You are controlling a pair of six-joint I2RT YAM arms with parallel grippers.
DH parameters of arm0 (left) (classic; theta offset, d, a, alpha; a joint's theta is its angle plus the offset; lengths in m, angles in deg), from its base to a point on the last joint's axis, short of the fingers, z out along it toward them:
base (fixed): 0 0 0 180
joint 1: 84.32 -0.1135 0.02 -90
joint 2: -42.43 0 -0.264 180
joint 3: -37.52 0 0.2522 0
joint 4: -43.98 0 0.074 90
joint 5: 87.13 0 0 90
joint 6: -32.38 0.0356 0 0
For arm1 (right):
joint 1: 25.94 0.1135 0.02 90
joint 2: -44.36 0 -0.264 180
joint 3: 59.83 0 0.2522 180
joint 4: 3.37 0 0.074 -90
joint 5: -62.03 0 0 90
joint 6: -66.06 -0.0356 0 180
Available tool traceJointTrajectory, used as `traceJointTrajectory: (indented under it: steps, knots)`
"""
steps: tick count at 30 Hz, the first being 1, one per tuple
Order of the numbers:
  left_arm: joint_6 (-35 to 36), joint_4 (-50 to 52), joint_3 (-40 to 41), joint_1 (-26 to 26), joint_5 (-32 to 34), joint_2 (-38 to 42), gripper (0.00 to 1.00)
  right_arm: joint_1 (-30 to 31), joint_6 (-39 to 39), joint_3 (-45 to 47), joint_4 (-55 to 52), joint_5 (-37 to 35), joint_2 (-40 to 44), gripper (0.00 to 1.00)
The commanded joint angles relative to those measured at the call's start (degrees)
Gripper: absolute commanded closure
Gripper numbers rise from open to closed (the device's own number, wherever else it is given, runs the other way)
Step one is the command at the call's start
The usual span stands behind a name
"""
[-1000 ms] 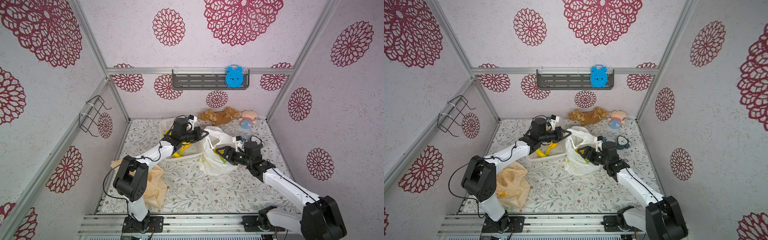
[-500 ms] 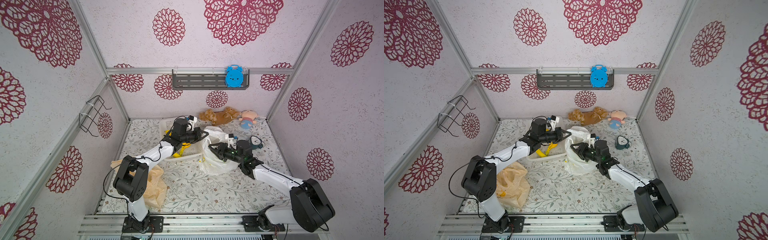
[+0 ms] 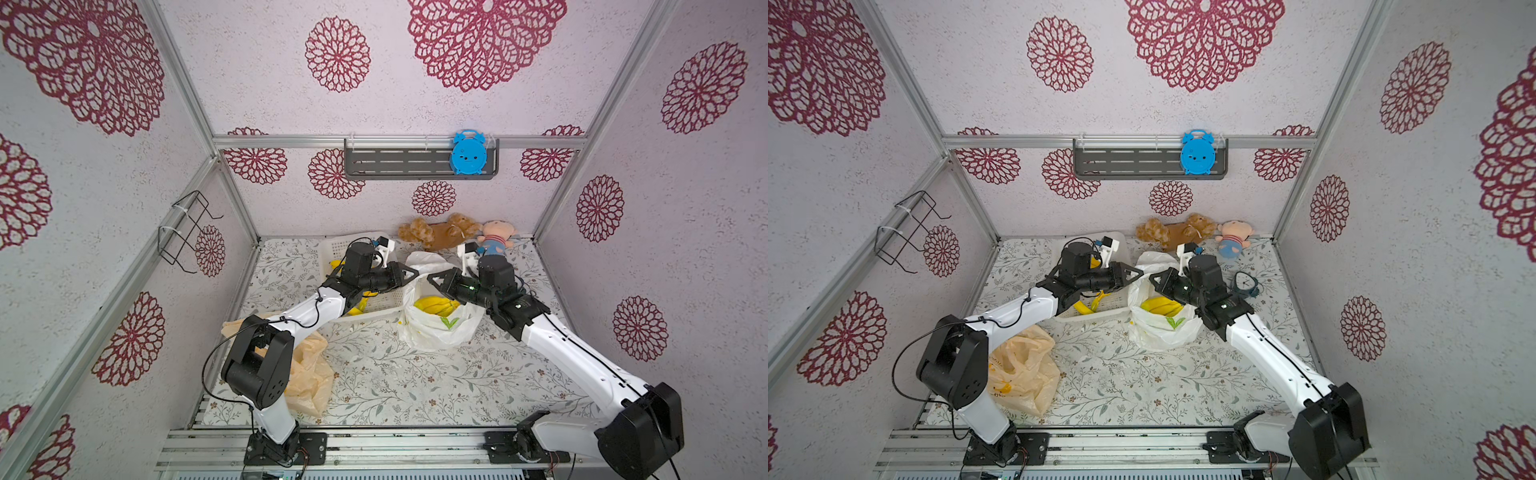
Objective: Place the banana into a plastic bag & tie a knot
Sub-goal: Adjust the plastic bag at the center of the board.
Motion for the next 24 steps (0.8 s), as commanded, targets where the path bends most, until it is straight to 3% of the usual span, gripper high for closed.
traceJointTrajectory:
  steps: [1,4,7,10,15,24]
  knots:
    - [7.3,7.1,-0.9,-1.8,5.4,4.4,0.23,-0.5,15.9,-13.9,-16.3,0.4,-1.8,1.0]
    - [15.2,13.0,-2.0,-2.8,10.7,9.5,0.02,-0.5,25.7,-28.4,-29.3,-0.1,-6.7,1.0]
    - [23.0,13.6,-1.2,-3.5,14.0,14.8,0.03,-0.6,32.6,-40.4,-39.0,-2.3,-11.3,1.0]
    - [29.4,11.5,-1.3,-3.8,10.9,17.0,0.03,-0.6,36.5,-47.8,-43.9,-0.2,-15.2,1.0]
    - [37.4,11.6,-3.8,-3.9,6.1,18.2,0.03,-0.6,40.3,-54.1,-48.6,2.8,-19.9,1.0]
    - [49.5,11.7,-8.9,-3.9,-3.6,16.2,0.03,-0.6,40.0,-55.3,-48.4,6.3,-22.1,1.0]
